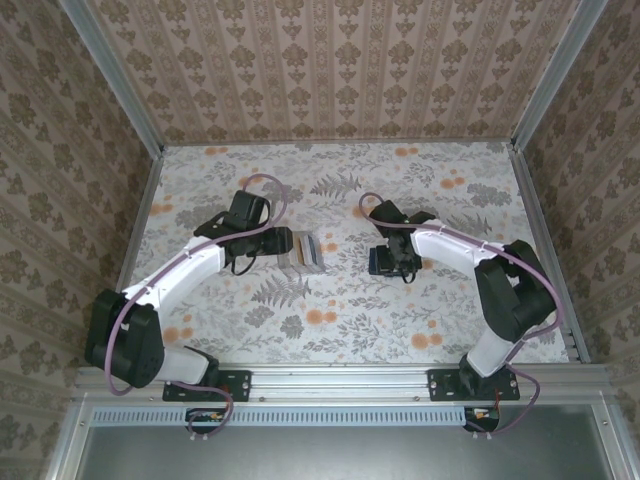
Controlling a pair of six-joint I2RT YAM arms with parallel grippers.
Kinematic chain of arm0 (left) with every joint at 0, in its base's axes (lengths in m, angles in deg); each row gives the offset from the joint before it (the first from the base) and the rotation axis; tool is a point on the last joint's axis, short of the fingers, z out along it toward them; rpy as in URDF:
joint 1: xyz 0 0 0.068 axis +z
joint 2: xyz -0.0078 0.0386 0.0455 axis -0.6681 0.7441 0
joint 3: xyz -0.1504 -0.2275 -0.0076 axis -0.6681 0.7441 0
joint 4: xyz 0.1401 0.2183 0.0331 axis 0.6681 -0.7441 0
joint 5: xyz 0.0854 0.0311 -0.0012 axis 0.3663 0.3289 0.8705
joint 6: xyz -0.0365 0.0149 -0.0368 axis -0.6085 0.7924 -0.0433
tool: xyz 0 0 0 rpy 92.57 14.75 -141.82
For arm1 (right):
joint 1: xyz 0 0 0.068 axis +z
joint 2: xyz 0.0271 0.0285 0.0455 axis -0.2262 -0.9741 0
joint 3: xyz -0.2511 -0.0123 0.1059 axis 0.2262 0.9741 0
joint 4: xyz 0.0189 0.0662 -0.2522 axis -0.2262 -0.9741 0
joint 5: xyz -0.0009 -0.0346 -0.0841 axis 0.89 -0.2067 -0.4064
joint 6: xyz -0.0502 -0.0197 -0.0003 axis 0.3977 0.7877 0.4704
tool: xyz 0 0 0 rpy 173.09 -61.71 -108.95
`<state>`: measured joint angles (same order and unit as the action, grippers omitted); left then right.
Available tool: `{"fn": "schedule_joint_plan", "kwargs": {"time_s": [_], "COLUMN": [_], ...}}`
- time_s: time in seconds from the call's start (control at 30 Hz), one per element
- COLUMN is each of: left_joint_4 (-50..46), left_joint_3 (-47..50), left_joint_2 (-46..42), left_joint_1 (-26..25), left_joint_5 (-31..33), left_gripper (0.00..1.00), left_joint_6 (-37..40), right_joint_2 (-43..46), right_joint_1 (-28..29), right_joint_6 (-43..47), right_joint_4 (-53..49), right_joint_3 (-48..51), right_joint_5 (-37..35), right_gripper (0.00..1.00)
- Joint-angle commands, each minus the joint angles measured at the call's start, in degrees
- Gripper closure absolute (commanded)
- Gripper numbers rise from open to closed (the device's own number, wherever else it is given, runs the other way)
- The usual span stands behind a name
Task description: Put the credit cards into the card holder
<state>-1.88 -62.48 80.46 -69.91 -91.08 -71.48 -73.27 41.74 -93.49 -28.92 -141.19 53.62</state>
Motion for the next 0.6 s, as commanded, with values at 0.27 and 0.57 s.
{"fn": "schedule_joint_plan", "kwargs": {"time_s": [0.27,0.57], "left_joint_4": [0.57,1.33], "left_joint_3": [0.24,5.69], "left_joint_2": [-3.08,-9.31], "left_joint_1": [-0.56,-1.05], "left_joint_5": [-0.74,-6.24], "left_gripper": [0.38,0.38], "left_joint_6": [1.82,3.08], "right_joint_2": [-5.19,9.17], "right_joint_1": [0.48,9.31], "right_joint_6": [7.88,37.55], "right_joint_4": [-2.47,3.53], "right_joint_3": [-2.21,6.2], "right_joint_5": [-2.07,1.28], "right_gripper": [0.74,0.8]}}
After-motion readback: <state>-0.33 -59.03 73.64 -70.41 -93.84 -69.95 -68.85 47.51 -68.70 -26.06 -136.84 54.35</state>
